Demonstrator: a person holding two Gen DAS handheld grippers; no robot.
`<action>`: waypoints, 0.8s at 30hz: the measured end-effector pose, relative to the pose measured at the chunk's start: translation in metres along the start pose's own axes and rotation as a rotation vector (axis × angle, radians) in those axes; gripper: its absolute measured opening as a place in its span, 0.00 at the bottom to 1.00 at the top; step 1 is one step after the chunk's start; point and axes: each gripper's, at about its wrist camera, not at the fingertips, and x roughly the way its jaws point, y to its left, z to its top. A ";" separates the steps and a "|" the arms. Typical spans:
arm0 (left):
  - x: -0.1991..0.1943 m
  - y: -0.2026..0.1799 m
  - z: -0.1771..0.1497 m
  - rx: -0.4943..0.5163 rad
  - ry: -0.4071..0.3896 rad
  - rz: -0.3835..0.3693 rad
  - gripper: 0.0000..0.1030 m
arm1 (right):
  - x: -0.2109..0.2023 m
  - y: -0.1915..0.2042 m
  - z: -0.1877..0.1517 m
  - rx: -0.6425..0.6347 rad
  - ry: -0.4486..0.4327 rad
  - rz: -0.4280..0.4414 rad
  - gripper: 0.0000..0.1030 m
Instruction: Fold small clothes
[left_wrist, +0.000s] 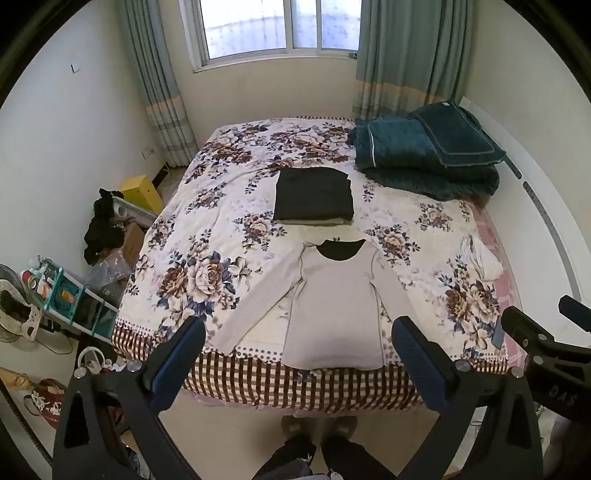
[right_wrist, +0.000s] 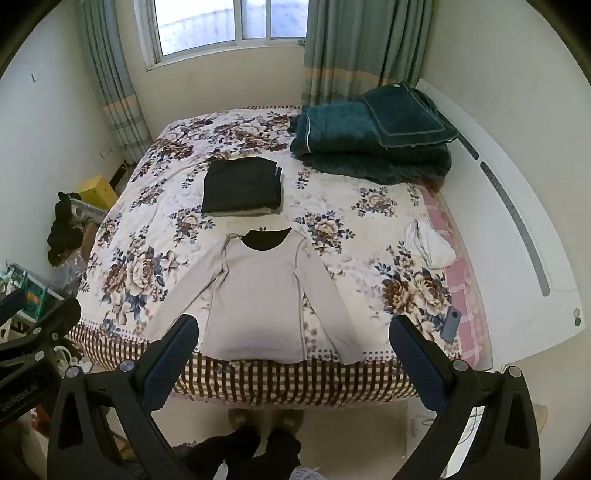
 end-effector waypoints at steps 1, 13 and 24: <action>-0.003 0.001 0.004 0.000 -0.001 0.000 1.00 | 0.000 0.000 0.000 -0.001 0.000 0.000 1.00; -0.019 0.007 0.021 -0.007 -0.019 -0.004 1.00 | -0.009 0.001 -0.002 -0.002 -0.009 -0.004 1.00; -0.021 0.007 0.017 -0.011 -0.025 -0.007 1.00 | -0.012 0.001 -0.002 -0.003 -0.016 -0.005 1.00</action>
